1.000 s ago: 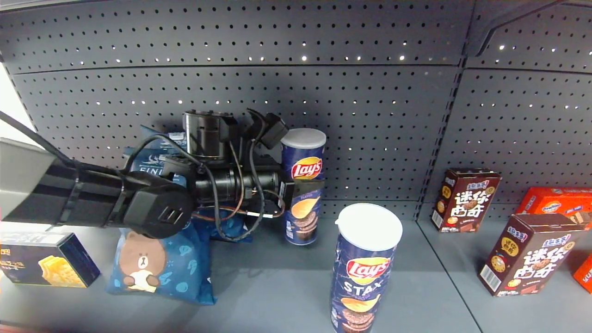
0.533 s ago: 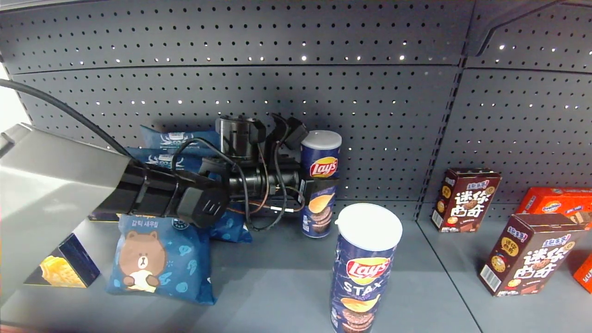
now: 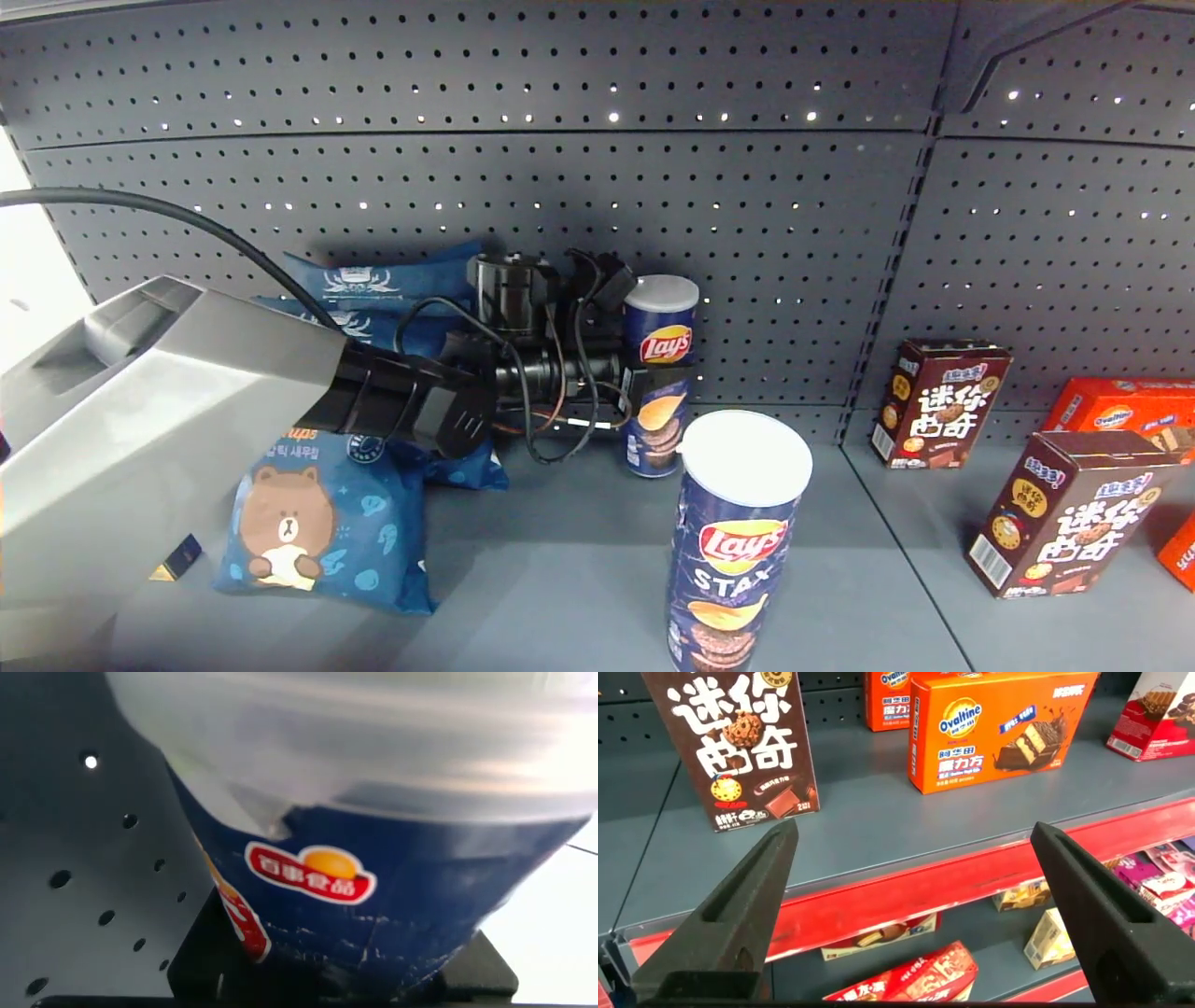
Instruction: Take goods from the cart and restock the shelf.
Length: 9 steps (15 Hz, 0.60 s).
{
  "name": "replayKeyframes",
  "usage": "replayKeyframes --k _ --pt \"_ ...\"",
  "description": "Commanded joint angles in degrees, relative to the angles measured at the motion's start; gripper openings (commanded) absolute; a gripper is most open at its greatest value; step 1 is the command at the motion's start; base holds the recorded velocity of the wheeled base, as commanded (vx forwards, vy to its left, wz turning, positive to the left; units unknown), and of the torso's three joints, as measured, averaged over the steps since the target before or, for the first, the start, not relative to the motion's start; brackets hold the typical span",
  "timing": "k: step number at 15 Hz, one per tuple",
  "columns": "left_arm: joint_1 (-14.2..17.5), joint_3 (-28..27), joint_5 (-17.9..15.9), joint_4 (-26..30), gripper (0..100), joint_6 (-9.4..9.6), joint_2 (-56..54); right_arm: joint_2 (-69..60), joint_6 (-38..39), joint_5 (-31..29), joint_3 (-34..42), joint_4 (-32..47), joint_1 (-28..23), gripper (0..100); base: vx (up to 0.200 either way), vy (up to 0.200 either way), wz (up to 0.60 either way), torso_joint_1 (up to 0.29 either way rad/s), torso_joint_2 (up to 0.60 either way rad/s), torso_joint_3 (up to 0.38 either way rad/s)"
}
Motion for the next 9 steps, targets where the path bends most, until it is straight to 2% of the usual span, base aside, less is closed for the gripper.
replayKeyframes --k 1,9 --pt "0.0 -0.4 0.0 0.0 0 0.02 1.4 0.2 0.0 0.0 0.0 0.1 0.0 100 0.0 0.0 0.0 0.0 0.0 0.0" --pt "-0.7 1.2 0.0 0.0 0 0.02 1.5 0.2 0.0 0.0 0.0 0.2 0.0 100 0.0 0.0 0.0 0.0 0.0 0.0"
